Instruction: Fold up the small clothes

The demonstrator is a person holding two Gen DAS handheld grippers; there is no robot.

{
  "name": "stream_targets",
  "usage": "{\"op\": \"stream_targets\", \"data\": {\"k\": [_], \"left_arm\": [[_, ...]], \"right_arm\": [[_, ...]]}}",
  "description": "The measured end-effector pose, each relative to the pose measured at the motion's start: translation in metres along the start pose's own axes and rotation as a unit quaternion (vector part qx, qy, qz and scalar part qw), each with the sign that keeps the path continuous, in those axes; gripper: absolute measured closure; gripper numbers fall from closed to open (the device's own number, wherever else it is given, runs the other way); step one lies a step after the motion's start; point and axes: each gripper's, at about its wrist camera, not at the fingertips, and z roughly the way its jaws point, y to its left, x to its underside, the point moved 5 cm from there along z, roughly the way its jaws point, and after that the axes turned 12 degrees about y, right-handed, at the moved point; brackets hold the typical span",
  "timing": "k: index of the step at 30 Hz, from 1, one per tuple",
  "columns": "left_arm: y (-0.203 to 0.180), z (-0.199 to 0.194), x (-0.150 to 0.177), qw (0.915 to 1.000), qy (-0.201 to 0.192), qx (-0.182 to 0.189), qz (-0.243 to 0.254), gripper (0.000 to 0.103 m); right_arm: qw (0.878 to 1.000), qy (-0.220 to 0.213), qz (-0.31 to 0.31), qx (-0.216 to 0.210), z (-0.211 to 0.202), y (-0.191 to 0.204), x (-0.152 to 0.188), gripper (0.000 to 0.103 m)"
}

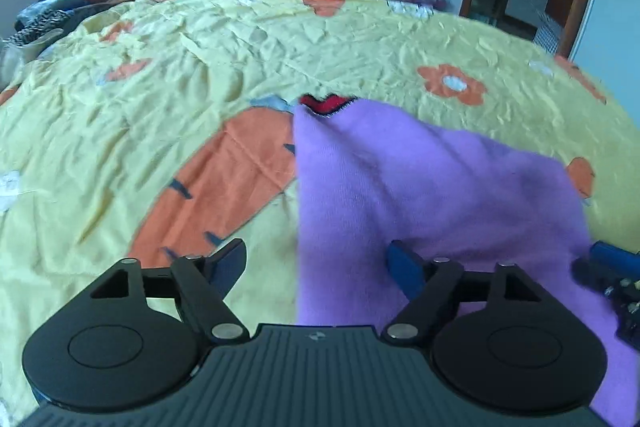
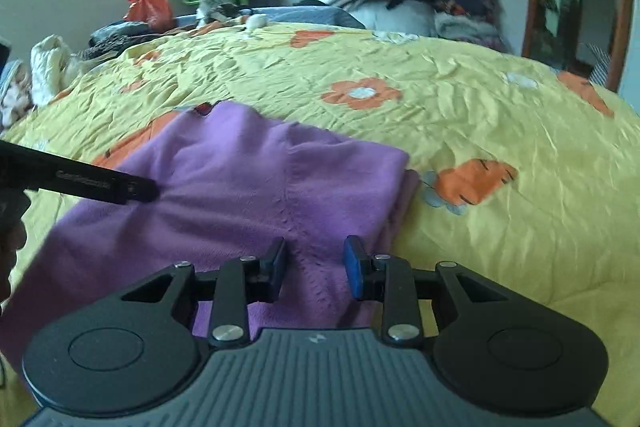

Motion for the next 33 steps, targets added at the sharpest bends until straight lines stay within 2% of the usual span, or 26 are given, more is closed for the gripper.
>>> {"op": "stream_targets", "data": {"k": [2,4,5,7,8,10,12,15,17,19,22,28,31,33], "left_arm": [[0.003,-0.013,0.011,0.9999,-0.003,0.013,-0.003,0.027],[0.001,-0.02,0.029,0.9996,0.007,0.027,0.001,0.027],[-0.002,-0.02,0.039,0.9995,0.012,0.027,0.01,0.026],[-0.008,-0.02,0.056,0.9996,0.003,0.021,0.02,0.024],[-0.01,-0.022,0.061,0.9996,-0.005,0.013,0.026,0.023],[-0.01,-0.031,0.071,0.9998,-0.004,0.005,0.016,0.023],[-0.011,-0.042,0.08,0.9998,-0.002,0.017,0.012,0.022],[-0.017,-0.057,0.099,0.9996,-0.013,-0.007,0.023,0.018],[-0.02,-0.06,0.112,0.9996,0.001,-0.011,0.028,0.017],[-0.022,-0.062,0.125,0.9995,0.01,-0.009,0.028,0.016],[-0.023,-0.066,0.142,0.9992,0.009,-0.017,0.034,0.013],[-0.016,-0.065,0.16,0.9991,0.029,-0.011,0.031,0.008],[-0.011,-0.06,0.168,0.9987,0.044,-0.012,0.025,0.006],[-0.006,-0.061,0.17,0.9987,0.046,-0.009,0.02,0.003]], "right_arm": [[1.0,-0.018,0.0,-0.004,-0.016,0.008,0.002,0.072],[0.999,-0.023,-0.007,-0.031,-0.025,0.016,0.009,0.072],[0.999,-0.017,-0.019,-0.029,-0.024,0.021,0.013,0.072],[0.999,0.007,-0.04,0.013,-0.007,0.024,0.022,0.072],[0.999,0.012,-0.044,0.017,0.0,0.021,0.027,0.069],[0.999,0.004,-0.028,0.015,-0.006,0.017,0.03,0.066],[1.0,-0.005,-0.016,0.017,-0.024,0.019,0.032,0.066],[1.0,-0.006,-0.014,0.009,-0.044,0.031,0.049,0.052],[1.0,0.0,-0.01,0.007,-0.057,0.043,0.069,0.037],[1.0,0.007,-0.01,0.007,-0.067,0.05,0.088,0.032],[0.999,0.024,-0.011,0.022,-0.077,0.058,0.117,0.031],[0.996,0.063,0.005,0.069,-0.093,0.035,0.158,0.031],[0.993,0.073,0.015,0.096,-0.106,0.014,0.175,0.017],[0.99,0.076,0.028,0.113,-0.114,-0.001,0.181,0.017]]}}
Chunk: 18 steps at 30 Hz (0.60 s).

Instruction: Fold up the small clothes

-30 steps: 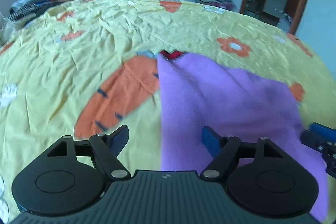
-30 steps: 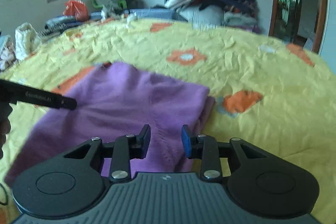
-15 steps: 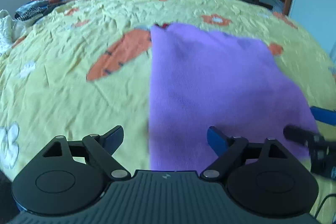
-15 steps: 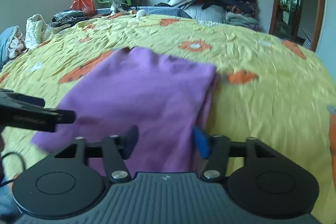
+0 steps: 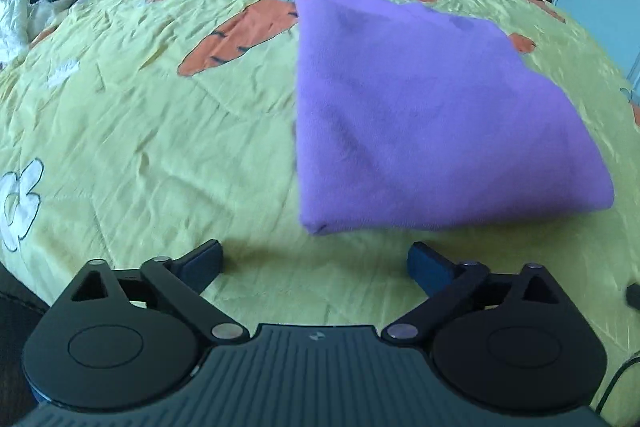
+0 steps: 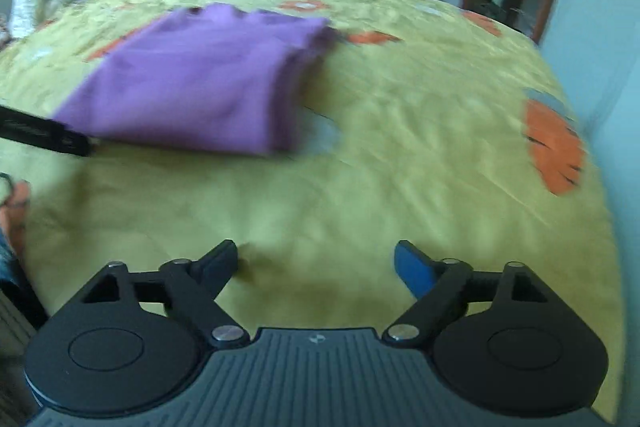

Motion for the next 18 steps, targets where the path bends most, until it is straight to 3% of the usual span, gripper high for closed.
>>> {"op": "stream_targets", "data": {"k": [5,11,18], "left_arm": [[0.007,0.002,0.001,0.9999,0.005,0.002,-0.01,0.0],[0.006,0.002,0.0,1.0,0.005,0.001,-0.004,0.0],[0.006,0.0,0.001,0.9999,0.004,0.012,0.004,0.0]], "right_arm": [[0.999,-0.004,0.036,-0.023,0.008,-0.011,-0.01,0.016],[0.998,-0.011,0.0,-0.063,0.027,0.051,-0.038,0.0],[0.998,-0.03,-0.017,-0.053,0.032,0.095,-0.047,0.0]]}}
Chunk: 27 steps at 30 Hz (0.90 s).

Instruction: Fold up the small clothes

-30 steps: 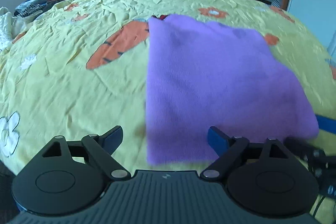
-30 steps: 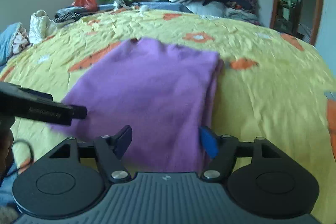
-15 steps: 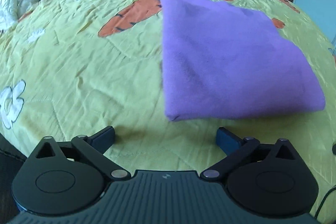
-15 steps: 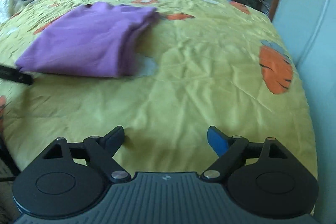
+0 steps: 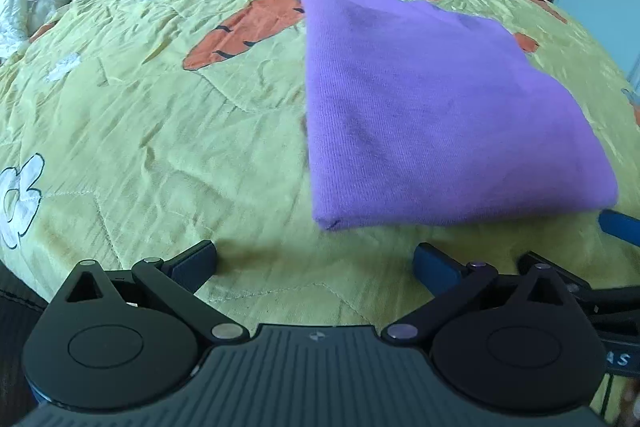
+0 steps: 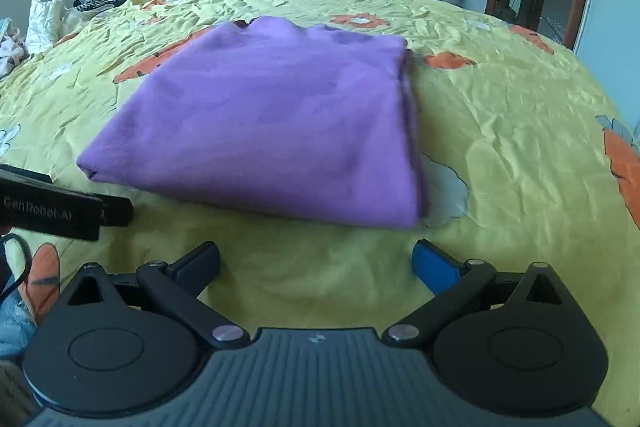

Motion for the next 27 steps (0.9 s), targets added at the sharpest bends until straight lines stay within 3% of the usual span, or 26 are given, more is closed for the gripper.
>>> {"op": "stream_targets", "data": {"k": [3,5,7,9,13,15,16,17,19,21,22,23,25,26,27], "left_arm": [[0.005,-0.026,-0.006,0.9981,-0.061,0.009,-0.003,0.0],[0.005,-0.043,-0.019,0.9944,-0.099,0.035,-0.007,0.0],[0.0,-0.039,-0.042,0.9927,-0.071,0.097,-0.008,0.0],[-0.008,-0.024,-0.067,0.9904,-0.036,0.133,0.003,0.0],[-0.021,-0.003,-0.112,0.9893,-0.072,0.122,0.035,0.0],[-0.024,0.006,-0.138,0.9871,-0.087,0.128,0.041,0.0],[-0.025,0.012,-0.15,0.986,-0.085,0.137,0.043,0.0],[-0.026,0.021,-0.165,0.9855,-0.08,0.144,0.039,0.0],[-0.029,0.041,-0.194,0.9858,-0.062,0.152,0.033,0.0],[-0.029,0.066,-0.218,0.9912,-0.045,0.122,0.026,0.0],[-0.031,0.08,-0.226,0.9943,-0.034,0.094,0.035,0.0],[-0.031,0.094,-0.232,0.9971,-0.024,0.06,0.04,0.0],[-0.021,0.111,-0.242,0.9974,-0.022,0.066,0.018,0.0],[-0.014,0.114,-0.246,0.9989,-0.02,0.042,0.006,0.0],[-0.008,0.118,-0.25,0.9997,-0.02,0.011,-0.007,0.0]], "right_arm": [[1.0,0.017,-0.017,-0.008,-0.01,-0.006,0.002,0.0],[0.999,-0.031,-0.02,-0.007,-0.038,-0.015,-0.005,0.0],[0.998,-0.064,-0.009,0.003,-0.055,-0.027,-0.023,0.0],[0.996,-0.086,-0.001,-0.008,-0.049,-0.042,-0.048,0.0],[0.995,-0.09,-0.005,-0.032,-0.002,-0.068,-0.096,0.001],[0.994,-0.099,0.002,-0.038,0.021,-0.079,-0.125,0.023],[0.994,-0.102,0.002,-0.047,0.029,-0.081,-0.139,0.06],[0.994,-0.096,0.0,-0.046,0.042,-0.085,-0.156,0.075],[0.996,-0.081,0.01,-0.047,0.065,-0.091,-0.183,0.075],[0.989,-0.058,0.032,-0.129,0.089,-0.097,-0.207,0.075],[0.988,-0.048,0.029,-0.146,0.098,-0.096,-0.214,0.075],[0.991,-0.029,0.008,-0.134,0.111,-0.091,-0.218,0.076],[0.996,-0.012,-0.021,-0.09,0.134,-0.089,-0.222,0.076],[0.996,-0.011,-0.006,-0.088,0.138,-0.094,-0.225,0.078],[0.998,-0.012,0.002,-0.059,0.143,-0.1,-0.229,0.078]]}}
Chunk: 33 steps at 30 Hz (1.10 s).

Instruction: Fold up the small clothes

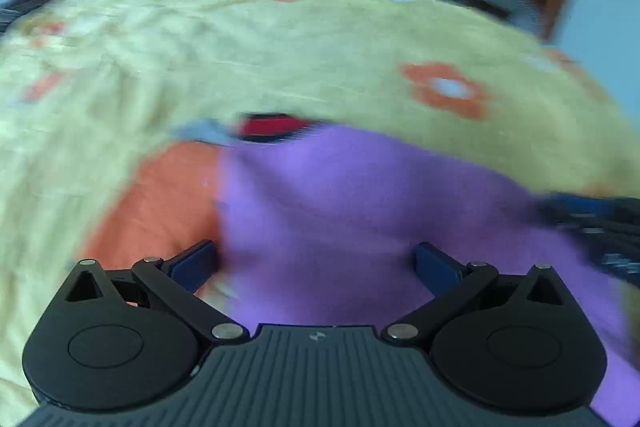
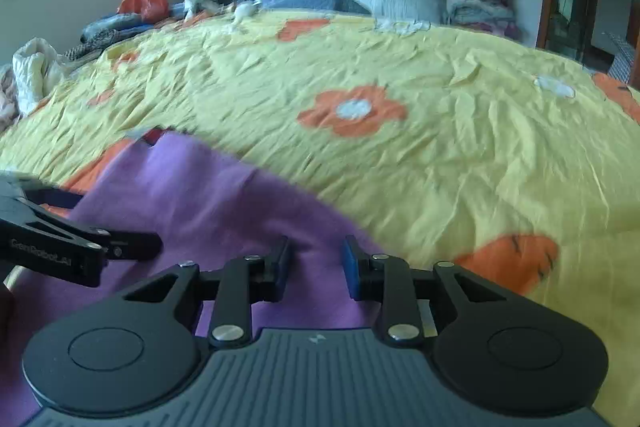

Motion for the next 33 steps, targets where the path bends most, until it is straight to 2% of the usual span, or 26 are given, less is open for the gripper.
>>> {"op": "stream_targets", "data": {"k": [1,3,5,7,9,10,11,13,14,16,17,19,20,21,22,23,24,25,27,30,31,32,33], "left_arm": [[0.005,0.001,-0.003,0.9999,-0.003,0.001,-0.01,0.0],[0.005,0.001,-0.005,1.0,0.004,-0.003,-0.006,0.0],[0.018,-0.004,-0.006,0.9985,0.016,-0.016,-0.05,0.0],[0.038,-0.014,-0.004,0.9947,0.016,0.008,-0.101,0.0],[0.055,-0.033,0.008,0.9927,0.009,0.031,-0.116,0.0],[0.059,-0.044,0.018,0.9941,0.011,0.039,-0.101,0.0],[0.06,-0.055,0.03,0.995,0.007,0.043,-0.089,0.0],[0.054,-0.077,0.064,0.998,0.003,0.043,-0.047,0.0],[0.048,-0.086,0.08,0.9984,-0.001,0.046,-0.032,0.0],[0.031,-0.102,0.119,0.997,-0.011,0.076,0.008,0.0],[0.024,-0.105,0.137,0.9965,-0.014,0.08,0.022,0.0],[0.01,-0.099,0.169,0.9962,0.007,0.076,0.041,0.0],[0.006,-0.095,0.179,0.9963,0.008,0.07,0.05,0.0],[0.002,-0.097,0.187,0.9962,-0.023,0.048,0.069,0.0],[0.002,-0.098,0.19,0.9963,-0.029,0.048,0.065,0.0],[0.006,-0.099,0.19,0.9973,-0.02,0.053,0.046,0.0],[0.009,-0.105,0.191,0.9978,-0.01,0.061,0.025,0.0],[0.01,-0.112,0.193,0.9971,-0.01,0.073,0.019,0.0],[0.009,-0.123,0.196,0.9961,-0.025,0.082,0.023,0.0],[-0.003,-0.126,0.206,0.9953,-0.026,0.083,0.044,0.0],[-0.006,-0.122,0.207,0.9959,-0.025,0.072,0.05,0.0],[-0.009,-0.116,0.207,0.9968,-0.023,0.056,0.053,0.0],[-0.011,-0.11,0.209,0.9971,-0.014,0.05,0.055,0.0]], "right_arm": [[0.999,-0.008,-0.005,0.039,0.003,-0.005,-0.001,0.074],[1.0,-0.011,0.014,0.024,0.002,-0.01,0.0,0.074],[0.999,-0.008,0.004,0.039,-0.005,-0.007,0.002,0.073],[0.998,-0.023,0.006,0.054,-0.025,-0.003,0.007,0.072],[0.999,-0.038,0.009,0.036,-0.051,0.003,0.017,0.07],[0.999,-0.036,-0.001,0.031,-0.063,0.007,0.025,0.061],[0.999,-0.041,-0.007,0.028,-0.08,0.015,0.042,0.043],[0.999,-0.048,-0.01,0.004,-0.102,0.028,0.072,0.018],[0.999,-0.04,-0.017,-0.008,-0.111,0.038,0.089,0.018],[0.998,-0.038,-0.027,-0.033,-0.126,0.052,0.122,0.018],[0.997,-0.036,-0.051,-0.052,-0.129,0.061,0.138,0.018],[0.997,-0.035,-0.061,-0.032,-0.132,0.067,0.162,0.018],[0.996,-0.014,-0.086,-0.023,-0.127,0.071,0.173,0.022],[0.994,-0.008,-0.111,-0.003,-0.121,0.07,0.183,0.023],[0.995,-0.021,-0.097,-0.004,-0.122,0.062,0.184,0.023],[0.998,-0.007,-0.061,-0.015,-0.123,0.049,0.183,0.024],[0.999,-0.002,-0.044,-0.018,-0.127,0.042,0.181,0.031],[0.999,-0.007,-0.042,-0.011,-0.134,0.04,0.178,0.045],[0.999,-0.028,-0.036,-0.002,-0.149,0.039,0.169,0.046],[0.997,-0.067,-0.031,-0.018,-0.154,0.039,0.147,0.046],[0.996,-0.08,-0.035,-0.023,-0.151,0.04,0.138,0.052],[0.995,-0.09,-0.042,-0.029,-0.145,0.045,0.131,0.072],[0.994,-0.091,-0.05,-0.029,-0.137,0.049,0.123,0.081]]}}
